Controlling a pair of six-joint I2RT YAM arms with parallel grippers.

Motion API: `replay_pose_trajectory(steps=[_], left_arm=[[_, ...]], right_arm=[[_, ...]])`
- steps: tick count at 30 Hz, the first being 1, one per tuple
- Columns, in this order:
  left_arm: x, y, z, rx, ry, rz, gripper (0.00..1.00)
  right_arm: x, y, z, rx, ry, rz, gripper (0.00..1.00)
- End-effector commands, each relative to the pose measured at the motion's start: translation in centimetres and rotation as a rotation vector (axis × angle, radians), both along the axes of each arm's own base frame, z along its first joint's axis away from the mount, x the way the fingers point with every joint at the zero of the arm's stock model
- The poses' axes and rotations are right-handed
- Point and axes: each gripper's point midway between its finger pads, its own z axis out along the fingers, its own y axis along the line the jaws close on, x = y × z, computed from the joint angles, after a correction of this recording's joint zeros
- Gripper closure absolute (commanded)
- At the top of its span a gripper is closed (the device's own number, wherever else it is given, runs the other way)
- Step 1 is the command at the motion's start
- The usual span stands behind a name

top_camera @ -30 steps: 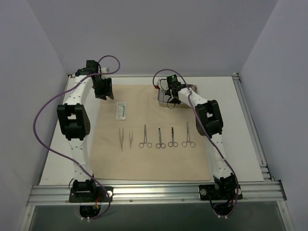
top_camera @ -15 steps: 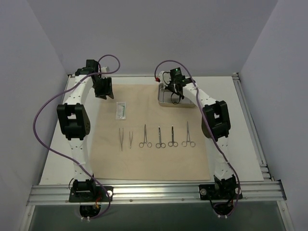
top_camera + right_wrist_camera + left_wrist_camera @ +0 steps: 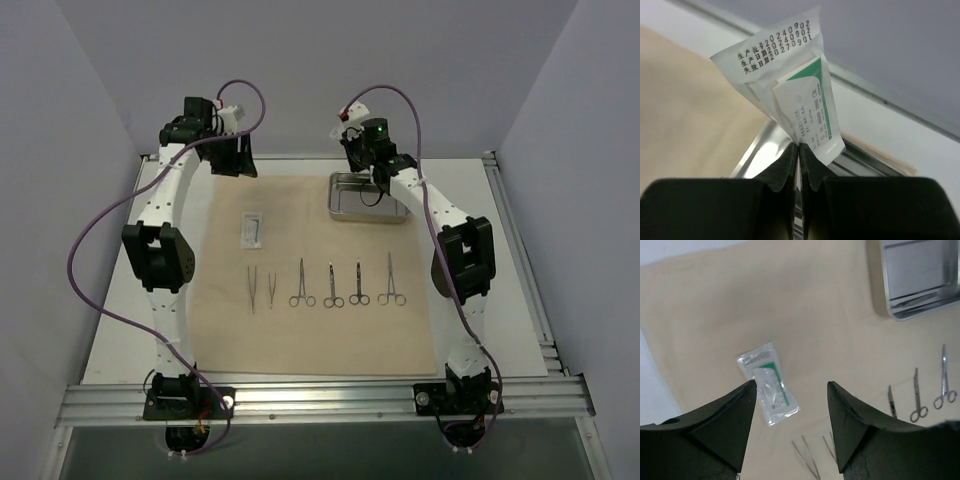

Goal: Open and lay out the surgical kit
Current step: Pick up the medical item from the container, then place the medical item in the surgical kit.

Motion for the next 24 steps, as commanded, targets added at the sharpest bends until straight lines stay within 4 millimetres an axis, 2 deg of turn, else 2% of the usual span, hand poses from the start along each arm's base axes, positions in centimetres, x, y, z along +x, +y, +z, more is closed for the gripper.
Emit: replay_pose_trajectory(steps=[1,3,6,7,8,9,10,13,19,24], left_arm=[[-0.5,-5.2,10.6,-0.11,-0.264,-0.125,0.32],[-0.6,-7.3,11.8,-0.15,-0.292,-0.138,0.31],[0.1,-9.6,12.5,-0.196,-0.315,-0.129,0.28],[0.5,-10.0,13.4,-0.216,-0.34,-0.125,0.27],[0.9,-10.5,13.1,-0.239,-0.327,-0.108,0.25],[1.0,-11.0,13.5,-0.26,-0.335,-0.116,0.24],[1.3,-11.5,14.1,-0.28,-0.349,-0.117,0.24],[1.7,-12.3,15.5,-0.291,-0.406,-0.129,0.24],[3.1,-12.4,14.9,-0.264,-0.432,-0.086,0.25],[3.3,-13.9,15.4,-0.288,-0.462,-0.118,0.27]], right_arm=[[-1.1,6.4,11.3,0.449,-0.19,-0.015,1.0],[-1.6,8.6,11.7,0.543,-0.187,-0.009,1.0],[-1.6,9.9,12.3,0.61,-0.184,-0.008,1.0],[-1.7,10.4,12.5,0.633,-0.179,-0.002,1.0],[-1.8,11.1,12.4,0.65,-0.166,0.021,1.0],[-1.9,11.5,12.9,0.677,-0.16,0.025,1.0],[-2.0,11.9,12.5,0.683,-0.148,0.029,1.0],[-2.2,12.5,12.8,0.711,-0.133,0.04,1.0],[-3.0,13.9,13.0,0.721,-0.124,0.072,1.0],[-3.2,14.4,12.6,0.738,-0.099,0.084,1.0]])
